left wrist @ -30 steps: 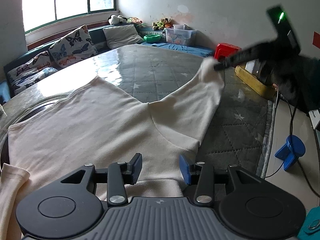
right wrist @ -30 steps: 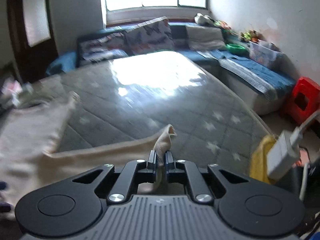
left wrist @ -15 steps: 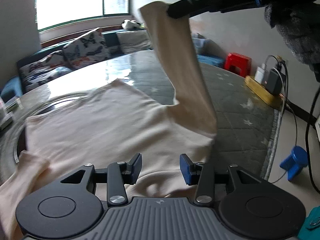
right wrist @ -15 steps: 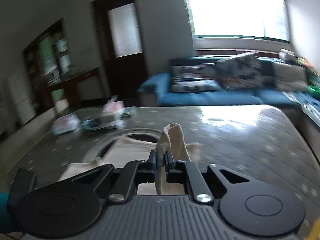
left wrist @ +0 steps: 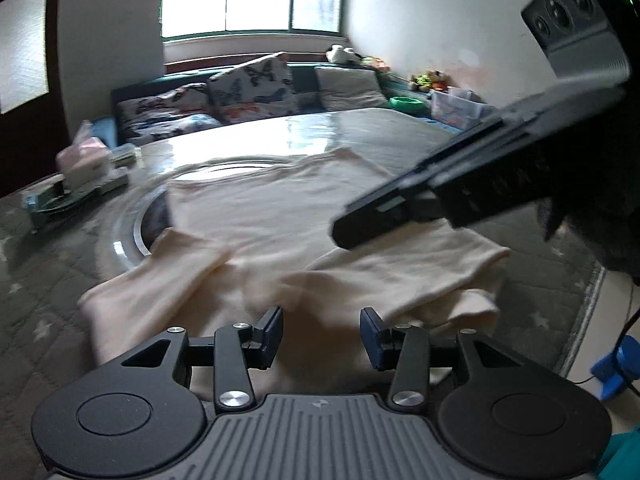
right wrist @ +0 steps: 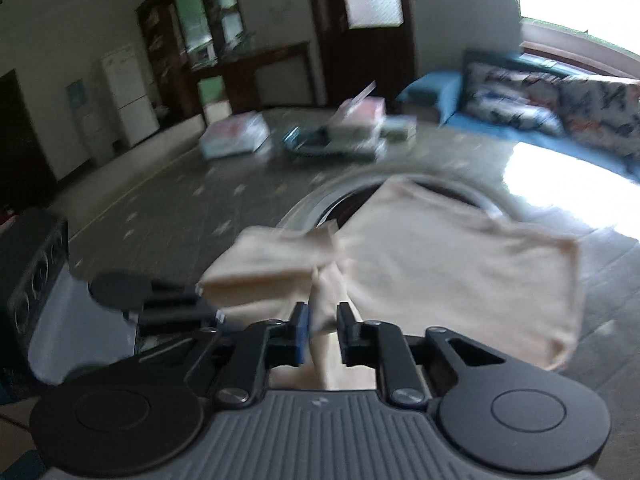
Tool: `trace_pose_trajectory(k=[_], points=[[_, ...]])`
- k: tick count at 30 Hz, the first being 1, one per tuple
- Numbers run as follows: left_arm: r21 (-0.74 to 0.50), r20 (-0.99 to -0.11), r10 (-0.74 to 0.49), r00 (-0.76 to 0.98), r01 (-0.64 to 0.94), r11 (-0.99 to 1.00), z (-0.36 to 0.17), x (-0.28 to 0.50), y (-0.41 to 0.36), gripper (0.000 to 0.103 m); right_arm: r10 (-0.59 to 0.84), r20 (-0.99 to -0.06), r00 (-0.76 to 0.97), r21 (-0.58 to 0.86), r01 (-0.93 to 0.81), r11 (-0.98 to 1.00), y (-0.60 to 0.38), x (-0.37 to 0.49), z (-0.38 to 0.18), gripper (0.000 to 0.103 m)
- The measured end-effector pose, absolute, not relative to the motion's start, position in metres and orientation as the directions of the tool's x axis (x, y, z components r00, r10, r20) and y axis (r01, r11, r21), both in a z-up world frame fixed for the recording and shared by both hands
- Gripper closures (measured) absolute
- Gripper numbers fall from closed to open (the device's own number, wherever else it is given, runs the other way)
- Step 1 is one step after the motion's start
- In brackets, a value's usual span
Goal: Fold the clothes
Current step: 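Lift the sleeve with the right gripper and fold it across the shirt body, then grasp the other cream sleeve end with the left gripper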
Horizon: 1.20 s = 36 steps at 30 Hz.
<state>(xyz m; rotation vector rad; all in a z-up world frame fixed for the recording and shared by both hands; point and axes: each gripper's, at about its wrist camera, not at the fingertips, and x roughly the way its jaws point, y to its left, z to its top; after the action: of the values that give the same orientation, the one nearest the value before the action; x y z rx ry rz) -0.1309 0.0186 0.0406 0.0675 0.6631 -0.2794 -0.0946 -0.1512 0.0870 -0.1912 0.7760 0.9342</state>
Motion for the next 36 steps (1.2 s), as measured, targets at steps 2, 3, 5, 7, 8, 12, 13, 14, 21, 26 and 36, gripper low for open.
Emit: trace_pose_trajectory(k=[2, 3, 5, 7, 8, 12, 13, 14, 21, 26, 36], points=[[-0.007, -0.609, -0.210, 0.765, 0.260, 0.966, 0.043, -0.136, 0.024, 0.057, 0.653, -0.675, 0.343, 0.169, -0.790, 0.589, -0.151, -0.098, 0.086, 0.087], [0.004, -0.602, -0.199, 0.773, 0.251, 0.968, 0.045, -0.137, 0.028, 0.057, 0.652, -0.674, 0.347, 0.164, -0.791, 0.590, -0.152, -0.098, 0.087, 0.087], [0.025, -0.586, -0.171, 0.792, 0.229, 0.973, 0.048, -0.138, 0.035, 0.057, 0.639, -0.681, 0.358, 0.149, -0.786, 0.600, -0.159, -0.097, 0.088, 0.087], [0.050, -0.573, -0.135, 0.809, 0.199, 0.979, 0.051, -0.135, 0.041, 0.057, 0.616, -0.698, 0.365, 0.122, -0.787, 0.605, -0.160, -0.095, 0.083, 0.087], [0.064, -0.571, -0.116, 0.813, 0.185, 0.981, 0.051, -0.133, 0.042, 0.057, 0.604, -0.710, 0.363, 0.108, -0.791, 0.602, -0.158, -0.094, 0.078, 0.087], [0.110, -0.580, -0.061, 0.813, 0.152, 0.982, 0.048, -0.118, 0.046, 0.057, 0.596, -0.731, 0.333, 0.109, -0.805, 0.583, -0.147, -0.094, 0.058, 0.087], [0.133, -0.584, -0.047, 0.811, 0.153, 0.979, 0.046, -0.113, 0.045, 0.057, 0.597, -0.735, 0.323, 0.109, -0.811, 0.574, -0.143, -0.094, 0.053, 0.087], [0.155, -0.588, -0.034, 0.808, 0.153, 0.976, 0.043, -0.108, 0.043, 0.057, 0.597, -0.738, 0.313, 0.108, -0.819, 0.564, -0.139, -0.095, 0.049, 0.087], [0.167, -0.601, -0.014, 0.799, 0.142, 0.976, 0.031, -0.086, 0.049, 0.058, 0.578, -0.765, 0.284, 0.080, -0.849, 0.523, -0.125, -0.101, 0.031, 0.085], [0.152, -0.608, -0.013, 0.794, 0.132, 0.980, 0.024, -0.073, 0.056, 0.081, 0.580, -0.766, 0.277, 0.088, -0.849, 0.521, -0.126, -0.100, 0.031, 0.084], [-0.105, -0.519, 0.032, 0.854, -0.101, 0.989, 0.052, -0.096, 0.128, 0.098, 0.576, -0.769, 0.276, 0.079, -0.854, 0.515, -0.123, -0.100, 0.031, 0.082]])
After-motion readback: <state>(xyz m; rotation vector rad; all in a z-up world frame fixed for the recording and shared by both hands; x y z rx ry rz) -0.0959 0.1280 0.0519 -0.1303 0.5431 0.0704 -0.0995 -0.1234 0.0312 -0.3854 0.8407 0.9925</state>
